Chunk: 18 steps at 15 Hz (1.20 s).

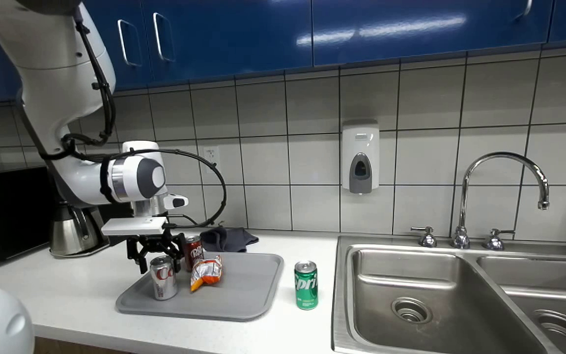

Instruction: Remove the cans on the tray

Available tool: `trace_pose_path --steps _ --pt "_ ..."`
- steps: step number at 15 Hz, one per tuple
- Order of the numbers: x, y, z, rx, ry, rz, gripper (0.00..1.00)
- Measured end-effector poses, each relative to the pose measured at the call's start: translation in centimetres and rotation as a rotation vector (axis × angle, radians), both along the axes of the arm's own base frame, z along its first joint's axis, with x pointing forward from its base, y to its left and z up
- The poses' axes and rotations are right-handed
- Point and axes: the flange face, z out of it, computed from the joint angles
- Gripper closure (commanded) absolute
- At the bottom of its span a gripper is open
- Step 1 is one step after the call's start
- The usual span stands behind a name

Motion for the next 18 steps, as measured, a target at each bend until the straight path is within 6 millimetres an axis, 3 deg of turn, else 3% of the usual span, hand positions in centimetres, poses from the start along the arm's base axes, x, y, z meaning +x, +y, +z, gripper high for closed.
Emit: trace_pose_path --steps 3,4,5,8,10,15,18 --pt "0.0 0.1 -0.4 -0.004 0.006 0.001 0.0" --pt "0.0 0.1 -0.5 -0.004 0.008 0.001 0.25" --pt "0.0 0.1 -0.6 -0.005 0.01 0.0 0.26" --pt "0.0 0.1 -0.7 -0.005 0.011 0.0 0.51" --pt "0.0 0.0 -0.7 -0.005 0.011 0.0 0.62" --pt "-0.1 0.3 -0.6 -0.008 0.009 0.009 0.62" --pt "-0.5 1.8 -0.3 -0.007 0.001 0.039 0.62"
